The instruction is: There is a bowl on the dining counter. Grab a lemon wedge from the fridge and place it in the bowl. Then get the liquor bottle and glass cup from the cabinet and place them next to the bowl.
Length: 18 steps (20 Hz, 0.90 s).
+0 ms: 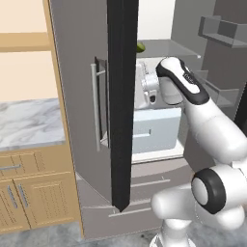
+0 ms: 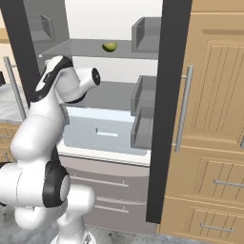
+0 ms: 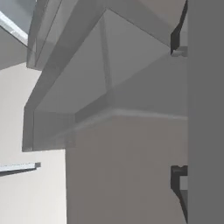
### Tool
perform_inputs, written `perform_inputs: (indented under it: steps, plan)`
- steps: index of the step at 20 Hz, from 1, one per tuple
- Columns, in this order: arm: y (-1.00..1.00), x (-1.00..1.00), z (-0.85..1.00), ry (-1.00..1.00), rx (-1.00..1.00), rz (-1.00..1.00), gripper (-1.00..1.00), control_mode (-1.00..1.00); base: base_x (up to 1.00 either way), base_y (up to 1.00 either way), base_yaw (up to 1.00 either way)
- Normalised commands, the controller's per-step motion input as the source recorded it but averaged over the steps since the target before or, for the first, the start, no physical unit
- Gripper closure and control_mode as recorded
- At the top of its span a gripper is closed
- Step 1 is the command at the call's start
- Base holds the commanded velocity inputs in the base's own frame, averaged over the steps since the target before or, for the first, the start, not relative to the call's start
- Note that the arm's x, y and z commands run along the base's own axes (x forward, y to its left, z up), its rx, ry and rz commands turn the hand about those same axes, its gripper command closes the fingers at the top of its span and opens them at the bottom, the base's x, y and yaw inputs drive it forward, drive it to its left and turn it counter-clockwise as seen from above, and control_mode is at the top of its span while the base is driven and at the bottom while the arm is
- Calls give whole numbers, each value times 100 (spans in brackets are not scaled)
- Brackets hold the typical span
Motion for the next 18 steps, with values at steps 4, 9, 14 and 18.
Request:
perform_inputs:
  steps: [4, 9, 14, 18]
  plan:
    - [93, -14, 0, 0, -2, 15, -100, -100, 0, 0, 0]
    - [94, -12, 0, 0, -1, 11, -100, -100, 0, 0, 0]
    - [97, 0, -4, 0, -2, 6, -100, -100, 0, 0, 0]
    - [100, 0, -7, 0, -3, 2, -100, -100, 0, 0, 0]
